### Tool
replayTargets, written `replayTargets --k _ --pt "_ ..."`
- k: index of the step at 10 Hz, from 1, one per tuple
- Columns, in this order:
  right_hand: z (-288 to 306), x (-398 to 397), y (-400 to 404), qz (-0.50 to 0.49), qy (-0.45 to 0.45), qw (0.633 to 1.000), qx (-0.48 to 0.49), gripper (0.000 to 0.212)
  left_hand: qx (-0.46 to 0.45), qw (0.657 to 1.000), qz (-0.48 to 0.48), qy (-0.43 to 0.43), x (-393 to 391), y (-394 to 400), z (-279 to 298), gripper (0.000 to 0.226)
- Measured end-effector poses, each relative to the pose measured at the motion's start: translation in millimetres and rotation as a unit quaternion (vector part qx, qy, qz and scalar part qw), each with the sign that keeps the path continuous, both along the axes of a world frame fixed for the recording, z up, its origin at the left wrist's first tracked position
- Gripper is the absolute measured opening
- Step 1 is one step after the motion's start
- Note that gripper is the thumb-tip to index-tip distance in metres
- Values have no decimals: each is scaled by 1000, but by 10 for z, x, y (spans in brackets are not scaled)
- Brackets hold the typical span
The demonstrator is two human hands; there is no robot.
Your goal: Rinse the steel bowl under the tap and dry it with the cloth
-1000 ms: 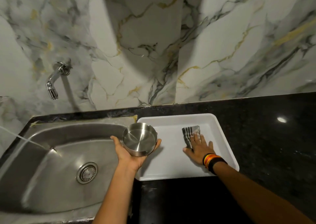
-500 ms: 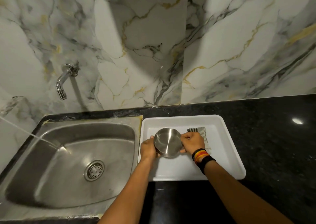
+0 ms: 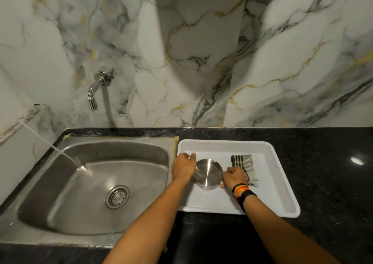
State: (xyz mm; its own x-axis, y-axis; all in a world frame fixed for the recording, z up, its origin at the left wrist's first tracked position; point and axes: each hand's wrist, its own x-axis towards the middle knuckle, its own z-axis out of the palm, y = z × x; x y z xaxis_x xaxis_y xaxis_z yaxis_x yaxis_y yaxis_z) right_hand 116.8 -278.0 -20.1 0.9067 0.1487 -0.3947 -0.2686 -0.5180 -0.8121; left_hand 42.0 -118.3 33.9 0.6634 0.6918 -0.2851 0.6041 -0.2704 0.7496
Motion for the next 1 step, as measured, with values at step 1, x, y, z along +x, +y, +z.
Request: replayTargets --k 1 --pt "329 -183 -19 -36 -34 995 92 17 78 990 -8 -115 -108 280 297 44"
